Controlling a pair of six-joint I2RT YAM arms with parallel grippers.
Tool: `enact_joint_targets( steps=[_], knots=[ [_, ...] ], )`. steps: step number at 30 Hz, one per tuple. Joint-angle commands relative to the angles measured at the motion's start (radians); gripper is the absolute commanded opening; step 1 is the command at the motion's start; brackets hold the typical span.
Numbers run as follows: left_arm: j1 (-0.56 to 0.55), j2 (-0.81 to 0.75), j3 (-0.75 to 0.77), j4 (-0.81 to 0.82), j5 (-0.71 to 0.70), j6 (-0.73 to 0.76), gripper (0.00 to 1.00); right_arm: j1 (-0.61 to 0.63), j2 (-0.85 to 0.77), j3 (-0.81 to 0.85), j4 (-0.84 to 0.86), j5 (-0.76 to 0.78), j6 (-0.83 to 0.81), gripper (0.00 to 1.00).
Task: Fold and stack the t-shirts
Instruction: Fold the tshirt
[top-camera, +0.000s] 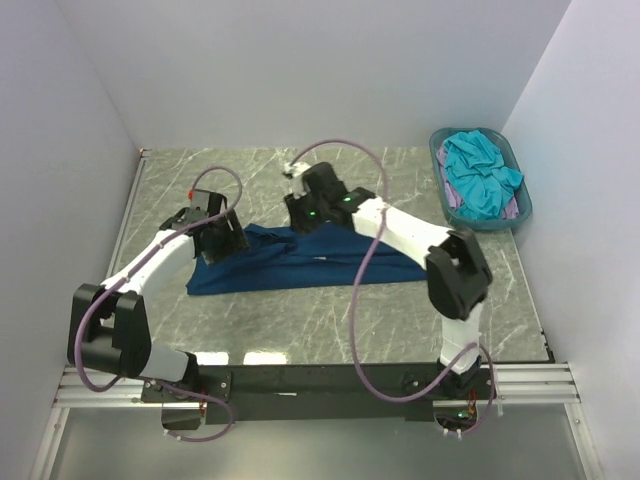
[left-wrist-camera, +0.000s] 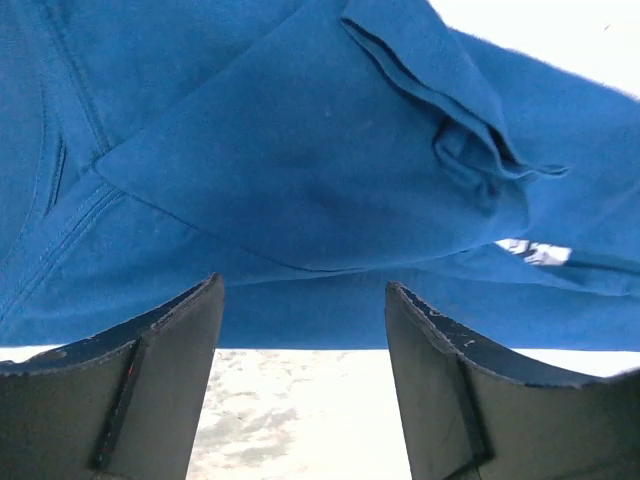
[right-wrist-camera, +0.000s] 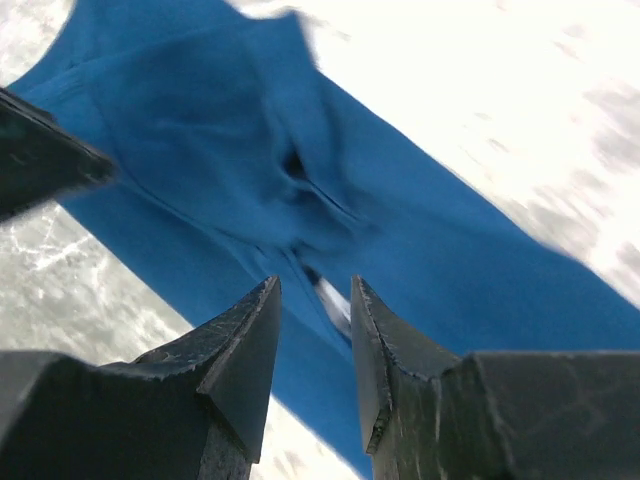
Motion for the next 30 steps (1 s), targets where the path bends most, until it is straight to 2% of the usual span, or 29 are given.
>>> enact_joint_targets(
  steps=[1, 5, 14, 20, 30],
  knots=[
    [-0.009, 0.016, 0.034, 0.038, -0.013, 0.083, 0.71, 0.033, 0.091, 0.119, 0.011, -0.060, -0.074, 0.41],
    [-0.009, 0.031, 0.014, 0.051, -0.026, 0.129, 0.72, 0.059, 0.210, 0.246, -0.040, -0.049, -0.123, 0.41],
    [-0.009, 0.043, -0.003, 0.076, -0.020, 0.135, 0.72, 0.068, 0.305, 0.306, -0.012, 0.070, -0.130, 0.41],
    [-0.006, 0.040, 0.011, 0.067, -0.031, 0.133, 0.72, 0.068, 0.356, 0.349, -0.031, 0.061, -0.131, 0.41],
    [-0.002, 0.051, 0.012, 0.064, -0.019, 0.133, 0.72, 0.068, 0.366, 0.317, -0.015, -0.015, -0.139, 0.37]
  ],
)
